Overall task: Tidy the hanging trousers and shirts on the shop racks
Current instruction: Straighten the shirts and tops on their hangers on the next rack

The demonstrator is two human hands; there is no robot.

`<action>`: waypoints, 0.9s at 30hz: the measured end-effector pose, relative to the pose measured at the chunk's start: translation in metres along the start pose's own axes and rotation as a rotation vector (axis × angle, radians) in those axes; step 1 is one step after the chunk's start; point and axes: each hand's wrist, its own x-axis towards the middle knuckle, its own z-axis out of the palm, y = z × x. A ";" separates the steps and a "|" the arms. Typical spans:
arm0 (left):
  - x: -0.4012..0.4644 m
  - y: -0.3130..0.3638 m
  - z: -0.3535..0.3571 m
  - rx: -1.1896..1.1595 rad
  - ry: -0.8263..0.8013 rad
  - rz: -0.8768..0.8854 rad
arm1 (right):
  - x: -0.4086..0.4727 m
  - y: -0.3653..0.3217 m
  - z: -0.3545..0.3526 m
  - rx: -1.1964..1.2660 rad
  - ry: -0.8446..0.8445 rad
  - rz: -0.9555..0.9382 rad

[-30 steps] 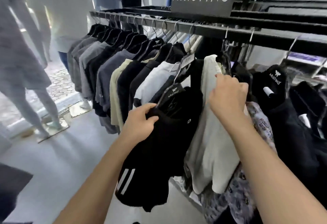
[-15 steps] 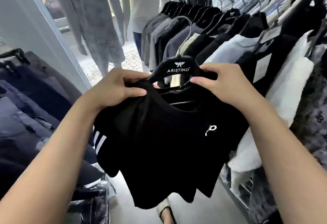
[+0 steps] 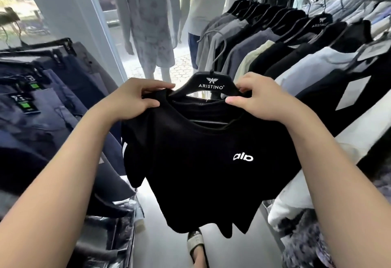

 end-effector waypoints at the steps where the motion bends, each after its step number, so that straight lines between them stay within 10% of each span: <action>1: 0.001 -0.004 0.000 -0.007 0.003 -0.020 | 0.000 0.000 0.002 0.026 -0.015 -0.002; 9: -0.003 0.016 0.079 -0.198 0.803 -0.331 | 0.005 -0.012 0.030 0.052 0.000 0.082; 15: 0.003 0.038 0.133 -0.571 0.381 -0.402 | 0.001 -0.030 0.085 0.131 -0.029 0.211; 27: -0.036 -0.005 0.140 -0.602 0.294 -0.558 | -0.046 -0.045 0.141 0.727 -0.313 0.278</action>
